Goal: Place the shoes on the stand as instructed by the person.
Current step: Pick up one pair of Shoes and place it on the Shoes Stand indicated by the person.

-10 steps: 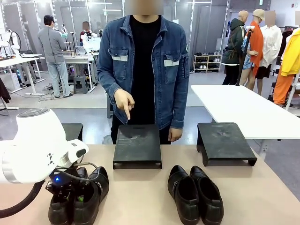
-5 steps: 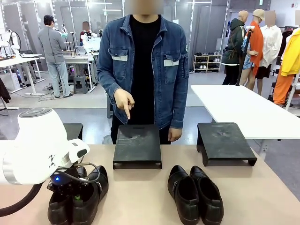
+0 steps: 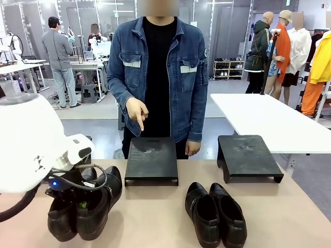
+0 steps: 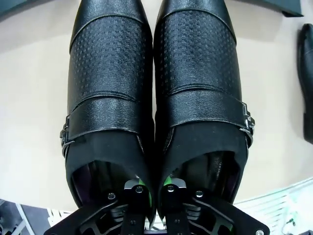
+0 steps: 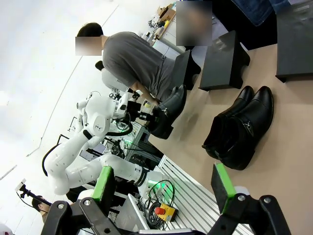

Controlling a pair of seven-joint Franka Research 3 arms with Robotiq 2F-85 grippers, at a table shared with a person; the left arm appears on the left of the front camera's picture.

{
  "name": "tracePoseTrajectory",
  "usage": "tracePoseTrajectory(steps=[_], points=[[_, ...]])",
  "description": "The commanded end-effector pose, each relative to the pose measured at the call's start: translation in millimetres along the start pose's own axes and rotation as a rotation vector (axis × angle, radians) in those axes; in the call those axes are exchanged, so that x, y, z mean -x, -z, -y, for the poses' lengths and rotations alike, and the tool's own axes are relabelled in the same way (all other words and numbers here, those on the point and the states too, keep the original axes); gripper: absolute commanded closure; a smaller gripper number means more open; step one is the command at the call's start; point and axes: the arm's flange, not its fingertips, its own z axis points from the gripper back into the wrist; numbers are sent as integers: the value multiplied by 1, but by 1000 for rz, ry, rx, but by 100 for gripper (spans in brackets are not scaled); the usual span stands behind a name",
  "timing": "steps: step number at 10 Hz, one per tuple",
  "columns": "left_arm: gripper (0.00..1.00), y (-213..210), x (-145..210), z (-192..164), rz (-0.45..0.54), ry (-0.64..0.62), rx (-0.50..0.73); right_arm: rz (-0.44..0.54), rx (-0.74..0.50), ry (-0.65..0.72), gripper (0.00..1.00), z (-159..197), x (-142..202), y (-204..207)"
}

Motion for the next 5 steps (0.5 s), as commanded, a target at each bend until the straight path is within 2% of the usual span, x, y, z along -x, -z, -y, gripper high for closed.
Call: tracePoseTrajectory(steps=[1, 3, 5], points=[[95, -18, 13, -9, 40, -6, -9, 0, -6, -22, 0, -1, 0, -2], [95, -23, 13, -10, 43, 15, 20, 0, -6, -22, 0, -1, 0, -2], [95, -16, 4, 0, 32, 1, -8, 0, -6, -22, 0, -1, 0, -2]])
